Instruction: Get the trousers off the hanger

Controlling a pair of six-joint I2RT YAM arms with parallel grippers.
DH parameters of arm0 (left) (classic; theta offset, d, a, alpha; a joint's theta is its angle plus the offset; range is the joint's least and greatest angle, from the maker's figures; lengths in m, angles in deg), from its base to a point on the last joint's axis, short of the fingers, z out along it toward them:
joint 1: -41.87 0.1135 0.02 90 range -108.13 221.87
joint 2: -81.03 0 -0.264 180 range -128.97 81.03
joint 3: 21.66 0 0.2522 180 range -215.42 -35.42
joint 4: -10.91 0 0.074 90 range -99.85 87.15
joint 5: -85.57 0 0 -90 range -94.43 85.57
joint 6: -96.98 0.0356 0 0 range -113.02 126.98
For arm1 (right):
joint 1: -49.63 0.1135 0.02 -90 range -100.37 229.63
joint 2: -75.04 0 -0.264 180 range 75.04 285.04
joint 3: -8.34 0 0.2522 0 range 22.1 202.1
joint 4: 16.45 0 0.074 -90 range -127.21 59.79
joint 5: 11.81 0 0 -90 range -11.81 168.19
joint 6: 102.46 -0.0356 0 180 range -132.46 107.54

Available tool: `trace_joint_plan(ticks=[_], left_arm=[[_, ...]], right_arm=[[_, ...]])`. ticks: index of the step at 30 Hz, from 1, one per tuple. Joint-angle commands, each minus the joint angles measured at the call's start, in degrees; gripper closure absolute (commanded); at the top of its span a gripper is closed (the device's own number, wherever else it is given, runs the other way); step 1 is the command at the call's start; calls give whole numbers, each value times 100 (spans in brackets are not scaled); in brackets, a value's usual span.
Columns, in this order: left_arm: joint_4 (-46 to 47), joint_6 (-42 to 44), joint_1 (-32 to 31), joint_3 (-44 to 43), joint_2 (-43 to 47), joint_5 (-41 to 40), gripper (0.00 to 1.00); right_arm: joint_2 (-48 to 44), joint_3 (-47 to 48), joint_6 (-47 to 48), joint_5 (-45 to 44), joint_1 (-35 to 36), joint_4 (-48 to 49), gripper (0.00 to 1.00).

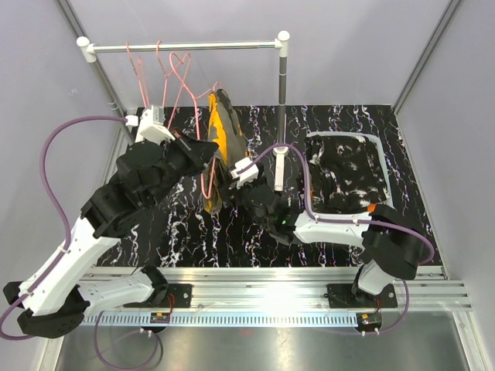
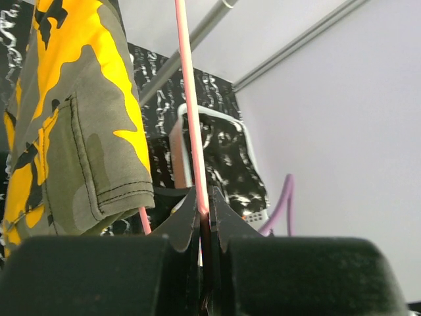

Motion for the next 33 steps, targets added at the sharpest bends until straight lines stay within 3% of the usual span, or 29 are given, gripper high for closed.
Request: trace_joint_plan(ticks=[1, 9, 14, 16, 18, 28, 32, 33], left_arm=[[1590, -133, -33, -194, 384, 110, 100], [1467, -99, -59, -211, 411, 260, 100], [1063, 217, -59, -483, 253, 471, 100], [755, 279, -59, -606, 182, 427, 100], [580, 393, -59, -668, 173, 366, 100], [149, 947, -59, -1125, -222, 752, 100], [105, 1035, -59, -1002, -222, 648, 100], [105, 1044, -59, -941, -196, 612, 100]], right_arm=[[67, 380, 344, -222, 34, 856, 1], [-64, 784, 1565, -72, 34, 1559, 0], [-82, 1241, 2910, 103, 17, 1315, 4], [-100, 1347, 3481, 139, 16, 1270, 13], [-222, 1364, 3684, 200, -1, 1235, 16], [-679, 1513, 3738, 1017, -151, 339, 52], [-759, 1751, 3659, 1123, -264, 4, 84], [-776, 1786, 3572, 1080, -291, 4, 87]])
